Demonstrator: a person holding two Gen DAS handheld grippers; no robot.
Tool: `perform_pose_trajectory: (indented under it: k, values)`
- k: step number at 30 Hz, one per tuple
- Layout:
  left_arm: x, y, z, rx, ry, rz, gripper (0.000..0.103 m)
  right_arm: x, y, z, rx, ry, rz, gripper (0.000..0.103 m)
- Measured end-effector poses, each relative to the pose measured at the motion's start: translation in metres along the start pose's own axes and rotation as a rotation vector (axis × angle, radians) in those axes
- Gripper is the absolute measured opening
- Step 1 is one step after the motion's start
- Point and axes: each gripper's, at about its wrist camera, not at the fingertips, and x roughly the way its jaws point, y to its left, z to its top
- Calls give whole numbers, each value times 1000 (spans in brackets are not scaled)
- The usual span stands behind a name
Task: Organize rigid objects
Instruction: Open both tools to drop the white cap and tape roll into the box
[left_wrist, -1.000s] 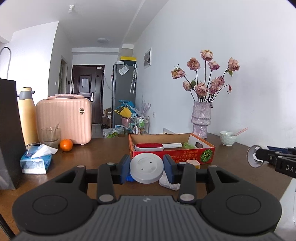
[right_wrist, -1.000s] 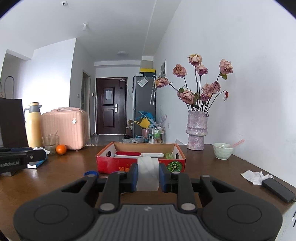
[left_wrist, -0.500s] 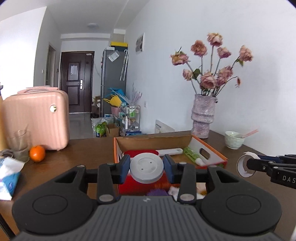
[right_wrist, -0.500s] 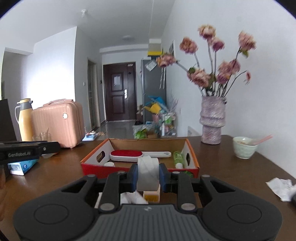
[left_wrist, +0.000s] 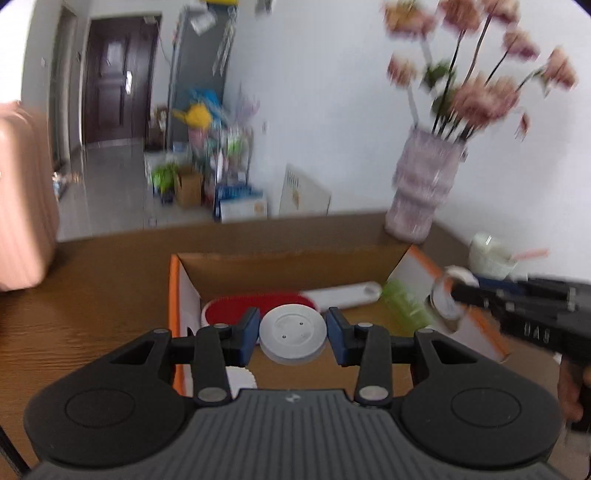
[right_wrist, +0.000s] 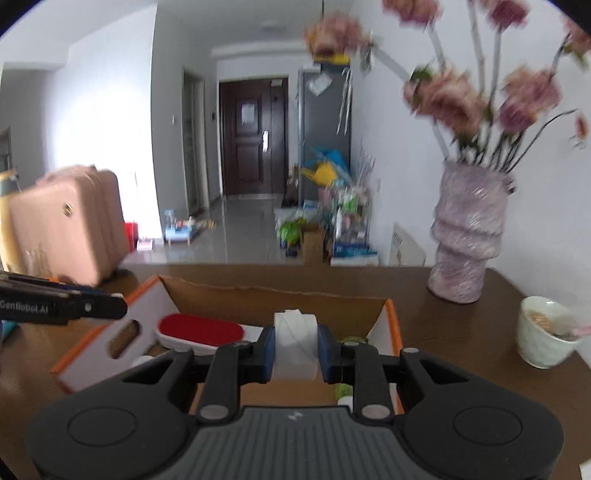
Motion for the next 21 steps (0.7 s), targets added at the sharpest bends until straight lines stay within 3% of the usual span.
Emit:
perform_pose_trajectory:
  k: [5,8,9,11,12,13,18,21]
  values:
    - [58,12,-4,-9,171,-36,40,69,-19,5,93,134,72,23]
    - [77,12,-10,14,198,-34,41,92,-29,-1,172,188,80,26]
    - [80,11,-12,22,201,-38,47,92,-33,-1,207,192,81,28]
    - [80,7,-13,39,195,-55,51,89,-37,-1,228,153,86,65]
    - [78,7,-13,40,184,-57,58,86,-36,-1,226,137,80,69]
    - [77,6,-11,41,175,-56,66,85,-35,-2,219,131,75,70]
    - [69,4,-10,32,171,-44,68,81,-31,-3,194,120,49,69]
    - [50,-3,-4,54,132,-38,79,62,-32,-2,201,101,52,69]
